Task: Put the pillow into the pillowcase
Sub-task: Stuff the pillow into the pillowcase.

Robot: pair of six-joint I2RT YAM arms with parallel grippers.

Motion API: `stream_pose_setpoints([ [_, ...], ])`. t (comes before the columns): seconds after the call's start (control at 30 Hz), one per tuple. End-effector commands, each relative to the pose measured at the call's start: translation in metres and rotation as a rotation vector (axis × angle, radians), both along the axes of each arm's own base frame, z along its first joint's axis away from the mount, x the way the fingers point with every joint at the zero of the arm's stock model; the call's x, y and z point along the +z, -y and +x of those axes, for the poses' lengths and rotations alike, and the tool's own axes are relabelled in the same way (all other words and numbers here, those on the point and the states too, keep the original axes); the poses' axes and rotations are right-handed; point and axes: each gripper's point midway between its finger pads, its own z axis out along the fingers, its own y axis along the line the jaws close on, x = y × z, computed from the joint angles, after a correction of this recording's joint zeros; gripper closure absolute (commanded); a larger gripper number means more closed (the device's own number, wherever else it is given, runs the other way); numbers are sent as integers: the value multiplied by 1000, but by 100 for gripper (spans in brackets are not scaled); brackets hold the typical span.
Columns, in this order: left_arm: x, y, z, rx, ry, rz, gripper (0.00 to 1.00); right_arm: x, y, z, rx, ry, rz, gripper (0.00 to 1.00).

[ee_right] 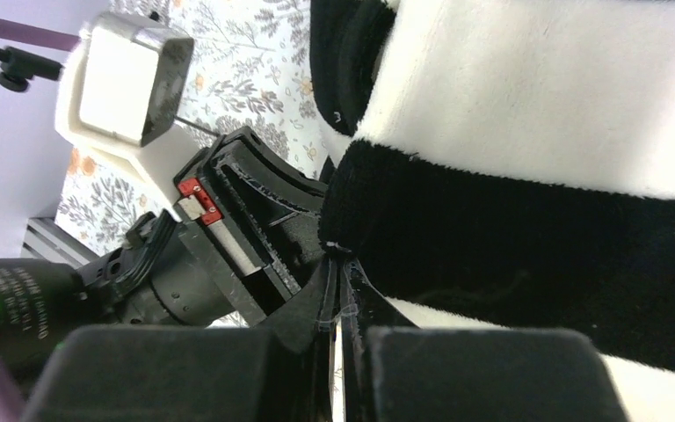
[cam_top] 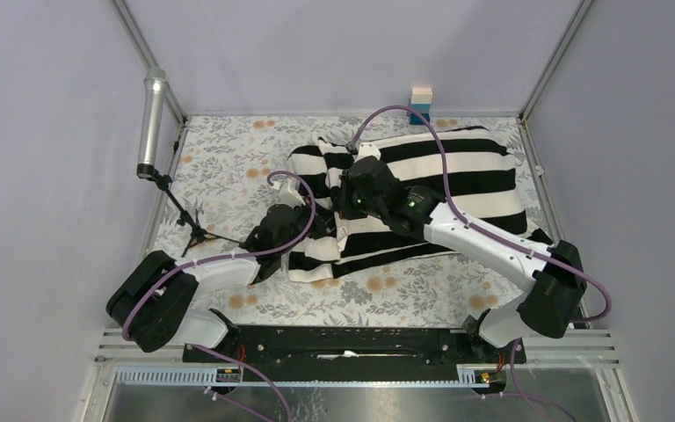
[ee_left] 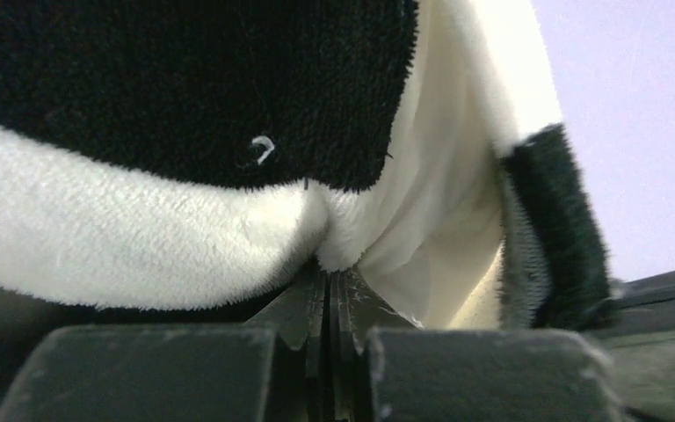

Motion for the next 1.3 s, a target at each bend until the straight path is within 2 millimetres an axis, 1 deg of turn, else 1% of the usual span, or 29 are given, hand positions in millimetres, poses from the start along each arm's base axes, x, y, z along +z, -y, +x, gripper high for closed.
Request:
stream_pose_setpoints([
  [0.0,-12,14,-20,-99,-39,47,100,36,-39,-4,91,25,163,100],
  [0.07,-5,15,-24,-113,-33,57,100,38,-32,-1,71,36,163,100],
  [0.1,1,13,-25,-106,-28,66,97,43,-28,0,60,48,168,100],
  [0.13,6,11,-26,-102,-23,75,91,49,-23,1,46,66,171,100],
  [0.17,17,9,-25,-94,-8,75,81,52,-19,2,34,77,169,100],
  [0.2,23,6,-25,-84,-4,85,73,54,-17,2,29,86,169,100],
  [0.3,44,0,-25,-69,14,106,58,54,-14,2,20,89,170,100],
  [0.33,52,-2,-24,-58,20,114,56,55,-14,2,20,90,176,100],
  [0.43,65,-15,-20,-3,17,170,56,60,-12,0,9,95,200,100],
  [0.6,80,-58,-8,191,3,310,58,62,-7,1,-8,106,196,100],
  [0.73,97,-79,7,301,32,383,58,60,-8,1,-7,99,192,100],
  [0.83,102,-83,20,345,26,449,57,61,-8,1,-8,99,192,100],
  [0.87,101,-84,25,358,19,479,57,61,-7,1,-9,100,192,100],
  [0.9,105,-85,32,374,23,498,56,61,-7,1,-9,100,190,100],
  [1.0,99,-89,49,410,13,579,53,62,-8,1,-5,99,195,100],
  [1.13,94,-91,70,431,14,653,57,63,-9,0,-1,98,196,100],
  [1.27,87,-91,83,427,10,729,60,64,-9,0,1,100,196,100],
])
